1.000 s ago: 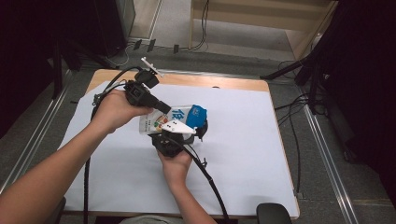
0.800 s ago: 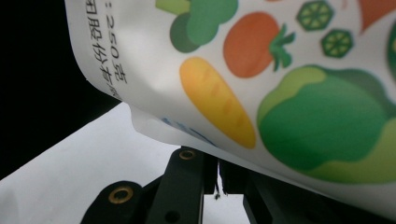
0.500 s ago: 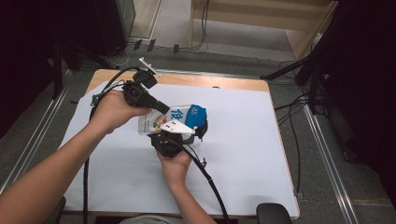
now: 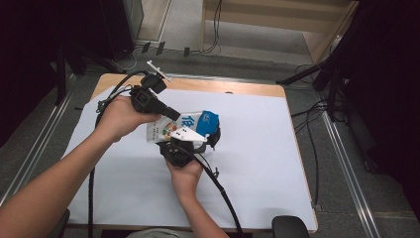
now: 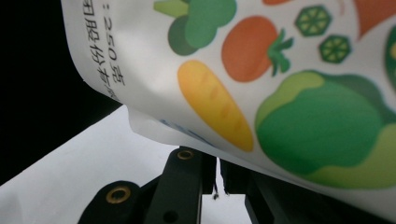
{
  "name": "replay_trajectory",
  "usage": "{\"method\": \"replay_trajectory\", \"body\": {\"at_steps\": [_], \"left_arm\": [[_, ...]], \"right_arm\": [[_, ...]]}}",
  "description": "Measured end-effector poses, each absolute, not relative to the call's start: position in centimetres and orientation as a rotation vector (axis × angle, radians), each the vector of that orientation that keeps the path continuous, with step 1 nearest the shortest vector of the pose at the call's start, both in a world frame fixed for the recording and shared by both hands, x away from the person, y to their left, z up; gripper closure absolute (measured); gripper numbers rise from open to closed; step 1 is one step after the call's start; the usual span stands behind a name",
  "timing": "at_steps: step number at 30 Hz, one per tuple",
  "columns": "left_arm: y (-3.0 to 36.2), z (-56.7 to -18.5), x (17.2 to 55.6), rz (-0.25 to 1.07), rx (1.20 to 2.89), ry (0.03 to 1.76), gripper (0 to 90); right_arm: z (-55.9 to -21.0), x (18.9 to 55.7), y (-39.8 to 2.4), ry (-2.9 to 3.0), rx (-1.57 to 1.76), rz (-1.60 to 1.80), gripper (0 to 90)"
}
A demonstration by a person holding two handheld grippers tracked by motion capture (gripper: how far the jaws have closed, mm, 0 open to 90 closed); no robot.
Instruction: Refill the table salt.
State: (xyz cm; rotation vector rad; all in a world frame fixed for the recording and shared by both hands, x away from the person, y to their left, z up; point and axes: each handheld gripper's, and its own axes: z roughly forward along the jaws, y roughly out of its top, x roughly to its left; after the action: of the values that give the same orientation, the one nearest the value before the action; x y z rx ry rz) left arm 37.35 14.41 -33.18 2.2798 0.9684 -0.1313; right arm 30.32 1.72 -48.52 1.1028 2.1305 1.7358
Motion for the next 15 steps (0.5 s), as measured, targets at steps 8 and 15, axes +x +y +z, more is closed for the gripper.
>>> {"method": "replay_trajectory", "body": {"at_steps": [8, 15], "left_arm": [[14.30, -33.14, 37.33, -0.124, 2.277, 0.969, 89.6], [14.21, -33.13, 37.36, -0.125, 2.274, 0.962, 89.0]], "right_arm": [[-48.44, 30.29, 1.77, 2.126, 1.111, 1.743, 86.8], [-48.32, 30.30, 1.76, 2.124, 1.116, 1.747, 86.7]]}}
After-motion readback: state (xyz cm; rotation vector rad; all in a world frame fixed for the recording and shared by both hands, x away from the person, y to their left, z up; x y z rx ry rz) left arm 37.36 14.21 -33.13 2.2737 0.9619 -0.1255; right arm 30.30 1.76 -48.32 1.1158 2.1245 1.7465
